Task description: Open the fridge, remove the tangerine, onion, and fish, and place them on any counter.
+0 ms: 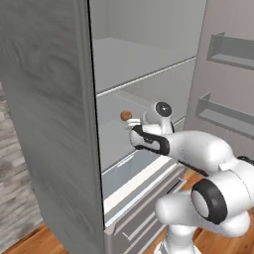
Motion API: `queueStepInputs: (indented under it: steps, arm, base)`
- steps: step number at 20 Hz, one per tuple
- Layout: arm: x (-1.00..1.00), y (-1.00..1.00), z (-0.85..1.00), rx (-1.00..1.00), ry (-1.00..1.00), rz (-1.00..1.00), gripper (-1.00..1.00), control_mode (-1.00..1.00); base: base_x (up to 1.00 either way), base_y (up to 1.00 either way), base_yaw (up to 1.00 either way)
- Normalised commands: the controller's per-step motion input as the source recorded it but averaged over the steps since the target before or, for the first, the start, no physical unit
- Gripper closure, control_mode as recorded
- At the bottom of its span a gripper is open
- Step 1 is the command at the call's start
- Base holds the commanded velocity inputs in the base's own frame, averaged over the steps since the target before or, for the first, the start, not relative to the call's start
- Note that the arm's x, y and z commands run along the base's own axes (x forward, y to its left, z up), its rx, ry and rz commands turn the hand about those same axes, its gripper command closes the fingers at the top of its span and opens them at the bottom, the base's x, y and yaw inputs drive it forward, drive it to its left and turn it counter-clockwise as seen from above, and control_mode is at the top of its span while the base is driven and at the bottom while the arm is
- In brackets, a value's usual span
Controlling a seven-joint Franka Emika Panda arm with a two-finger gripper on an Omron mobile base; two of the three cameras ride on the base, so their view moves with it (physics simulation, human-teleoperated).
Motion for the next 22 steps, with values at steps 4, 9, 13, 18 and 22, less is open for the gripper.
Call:
queueStepInputs:
  steps: [4,9,13,18,22]
  arm:
    - [-1.00,-0.37,1.00,0.10,0.00,-0.04,1.00,-1.00]
    - [-1.00,-0.38,1.00,0.01,0.07,-0.07,1.00,-1.00]
    - [-1.00,-0.31,0.83,0.00,0.18,-0.06,1.00,-1.00]
    - [-0.95,-0.15,0.31,-0.01,0.18,-0.04,1.00,-1.00]
    - [-0.67,0.00,0.00,-0.03,0.08,-0.03,1.00,1.00]
  base:
    - [0.00,0.00,0.00]
    - [0.00,0.00,0.00]
    - [0.00,0.00,0.00]
    - [0.00,0.00,0.00]
    - [-0.25,0.00,-0.01]
